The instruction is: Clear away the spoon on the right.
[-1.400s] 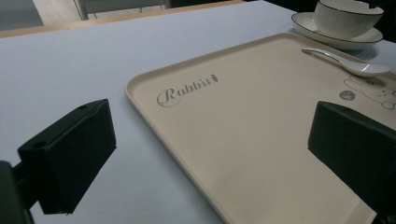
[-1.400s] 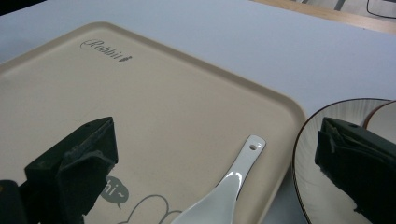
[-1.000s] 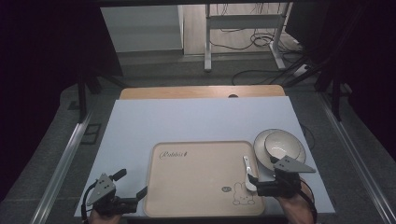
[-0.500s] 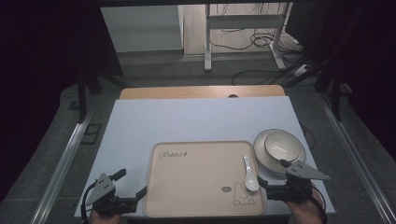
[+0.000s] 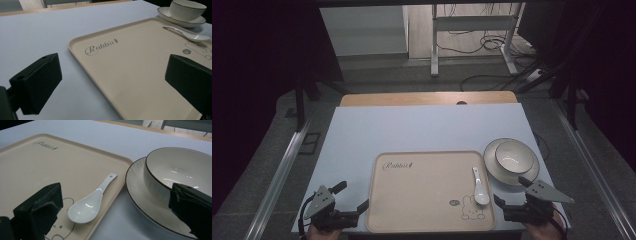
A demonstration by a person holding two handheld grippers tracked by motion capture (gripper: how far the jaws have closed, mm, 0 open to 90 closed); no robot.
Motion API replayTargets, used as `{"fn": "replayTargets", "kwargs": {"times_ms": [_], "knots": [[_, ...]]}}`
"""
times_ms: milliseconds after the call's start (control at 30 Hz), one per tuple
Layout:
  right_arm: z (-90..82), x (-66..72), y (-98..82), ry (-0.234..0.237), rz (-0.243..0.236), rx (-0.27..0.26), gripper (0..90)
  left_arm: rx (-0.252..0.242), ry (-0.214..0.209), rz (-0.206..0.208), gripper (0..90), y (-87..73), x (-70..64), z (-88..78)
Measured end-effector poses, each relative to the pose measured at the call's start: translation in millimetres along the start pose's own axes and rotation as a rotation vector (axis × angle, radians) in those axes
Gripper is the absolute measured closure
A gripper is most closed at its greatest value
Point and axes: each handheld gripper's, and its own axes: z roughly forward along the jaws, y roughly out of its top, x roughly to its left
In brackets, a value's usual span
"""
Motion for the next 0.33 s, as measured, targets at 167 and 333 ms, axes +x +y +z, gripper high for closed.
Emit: {"fn": "replayTargets", "kwargs": {"times_ms": [167, 333], "knots": [[-2.2, -2.7, -6.6, -0.002, 0.017, -0.013, 0.0, 0.001, 0.001, -0.003, 0.5, -0.2, 0.2, -0.1], [-1.0, -3.6, -8.8, -0.014, 0.020, -0.004, 0.0, 0.000, 0.001, -0.001, 0.5, 0.3, 0.0, 0.3]]}}
